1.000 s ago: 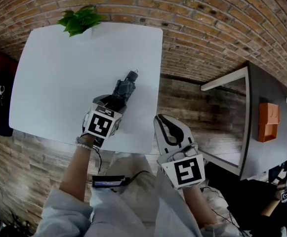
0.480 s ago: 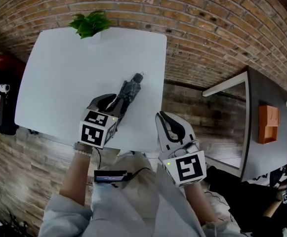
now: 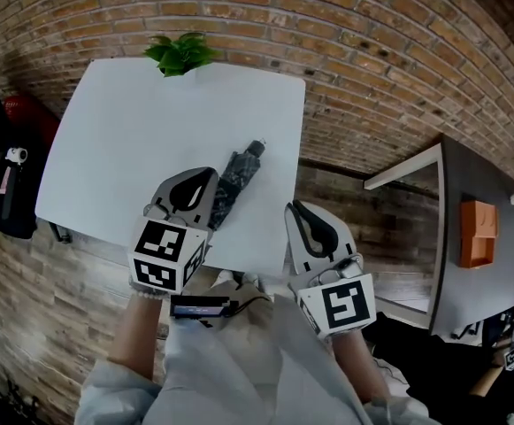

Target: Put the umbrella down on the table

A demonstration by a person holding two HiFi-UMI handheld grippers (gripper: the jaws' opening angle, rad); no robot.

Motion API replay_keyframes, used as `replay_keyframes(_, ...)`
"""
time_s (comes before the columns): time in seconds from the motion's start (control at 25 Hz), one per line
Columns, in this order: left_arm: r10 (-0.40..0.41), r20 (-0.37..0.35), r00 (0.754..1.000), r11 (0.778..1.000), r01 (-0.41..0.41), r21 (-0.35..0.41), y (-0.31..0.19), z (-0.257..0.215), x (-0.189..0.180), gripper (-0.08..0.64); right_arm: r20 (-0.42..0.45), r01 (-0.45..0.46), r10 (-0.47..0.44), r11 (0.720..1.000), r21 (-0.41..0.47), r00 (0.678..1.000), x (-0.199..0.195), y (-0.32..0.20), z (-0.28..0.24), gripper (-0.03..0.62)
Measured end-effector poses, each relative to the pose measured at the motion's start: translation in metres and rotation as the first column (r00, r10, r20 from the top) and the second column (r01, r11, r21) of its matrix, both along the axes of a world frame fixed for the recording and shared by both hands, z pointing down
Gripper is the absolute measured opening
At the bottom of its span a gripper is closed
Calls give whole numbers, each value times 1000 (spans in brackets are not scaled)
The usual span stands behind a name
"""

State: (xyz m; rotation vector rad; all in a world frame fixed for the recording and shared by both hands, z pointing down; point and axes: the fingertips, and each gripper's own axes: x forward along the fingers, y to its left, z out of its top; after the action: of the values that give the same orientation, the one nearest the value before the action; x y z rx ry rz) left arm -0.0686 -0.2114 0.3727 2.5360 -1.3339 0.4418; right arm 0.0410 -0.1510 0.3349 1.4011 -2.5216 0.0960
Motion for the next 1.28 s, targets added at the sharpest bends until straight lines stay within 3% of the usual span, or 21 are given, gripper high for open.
replay_keyframes(0.64,16,24,1000,978,-21,207,45,-70,-4,18,9,7,-8,995,96,1000,-4,8,-40,52)
replay_keyframes(0.96,-3,-28,1000,979,9,204,48,-75,-8,18,1,16,-16,995,100,1000,-11,11,-38,52)
replay_keyframes(1.28,12,-18,1000,983,-8,185,48,-69,-8,18,6,18,-19,995,101,1000,-14,10,-37,52)
